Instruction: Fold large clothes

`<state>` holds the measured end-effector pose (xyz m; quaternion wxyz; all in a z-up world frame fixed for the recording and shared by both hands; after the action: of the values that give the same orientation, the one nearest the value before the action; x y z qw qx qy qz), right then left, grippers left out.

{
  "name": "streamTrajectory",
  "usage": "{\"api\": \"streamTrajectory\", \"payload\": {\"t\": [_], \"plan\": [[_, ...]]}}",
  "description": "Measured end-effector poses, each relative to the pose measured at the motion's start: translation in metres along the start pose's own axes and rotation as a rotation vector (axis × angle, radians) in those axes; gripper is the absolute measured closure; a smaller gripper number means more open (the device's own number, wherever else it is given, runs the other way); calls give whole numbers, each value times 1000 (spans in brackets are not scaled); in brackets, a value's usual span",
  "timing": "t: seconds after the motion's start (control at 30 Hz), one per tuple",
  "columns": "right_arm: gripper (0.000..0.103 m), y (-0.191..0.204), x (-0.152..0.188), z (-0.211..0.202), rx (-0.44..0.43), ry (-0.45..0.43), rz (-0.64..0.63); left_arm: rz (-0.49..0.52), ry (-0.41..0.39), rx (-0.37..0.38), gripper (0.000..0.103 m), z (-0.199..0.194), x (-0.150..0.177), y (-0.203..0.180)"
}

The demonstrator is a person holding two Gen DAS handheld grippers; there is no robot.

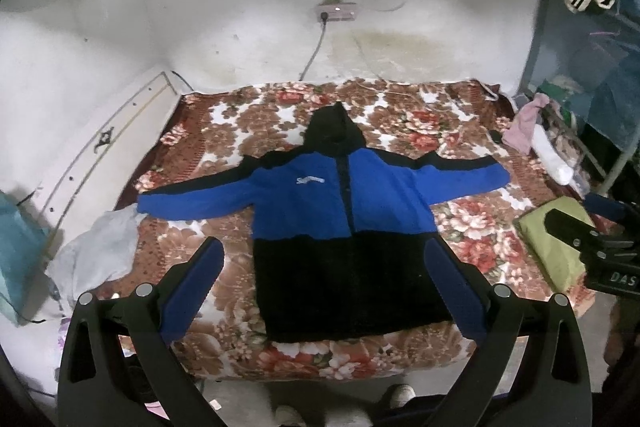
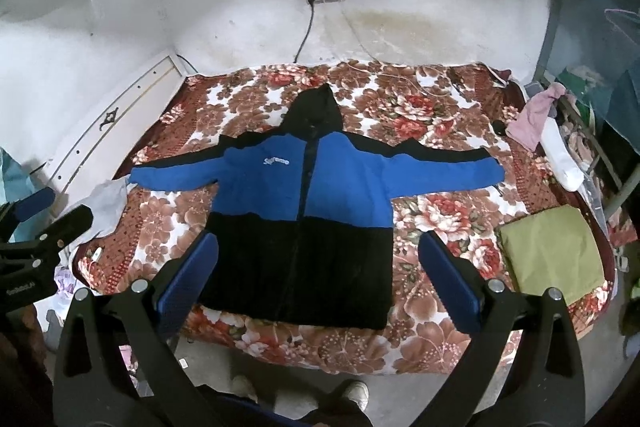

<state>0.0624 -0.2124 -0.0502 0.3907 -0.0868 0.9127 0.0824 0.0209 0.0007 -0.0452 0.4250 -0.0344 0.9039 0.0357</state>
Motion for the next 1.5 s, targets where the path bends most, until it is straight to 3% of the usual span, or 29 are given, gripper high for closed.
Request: {"api": "streamTrajectory", "payload": {"t": [0.17, 0.33, 0.63, 0.8, 1.1, 1.3, 1.43, 1.5], "plan": [[5, -2, -1, 1, 1, -1, -3, 10, -9, -17, 5, 0, -5, 0], [5, -2, -2, 1, -6, -3, 2, -2, -13, 32, 5, 0, -9, 1], [5, 0, -3, 1, -6, -5, -6, -8, -22, 50, 5, 2, -13, 1], [5, -3, -5, 6, -4, 1, 1, -9, -14, 26, 5, 8, -19, 1], [5, -39, -31, 35, -32, 44, -5, -38, 29, 11, 5, 40, -36, -13], [5, -60, -60, 88, -29, 92, -21, -15, 48, 26, 5, 84, -65, -15], [5, -61, -81, 147, -3, 136, -9, 17, 98, 82, 5, 153, -87, 1], [5, -59, -90, 180, 8, 162, -2, 85, 119, 111, 5, 194, -98, 8]]}}
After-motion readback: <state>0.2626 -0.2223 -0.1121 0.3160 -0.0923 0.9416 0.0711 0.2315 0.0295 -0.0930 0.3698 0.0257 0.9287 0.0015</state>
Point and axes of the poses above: each gripper's, at about its wrist camera, not at the fingertips, and z roughly the way its jaws point, y to its left, x to its underside, the point moved 4 cm from there along z, roughly the way its jaws point, and after that the axes turned 4 degrees about -y, right-handed, at the moved point
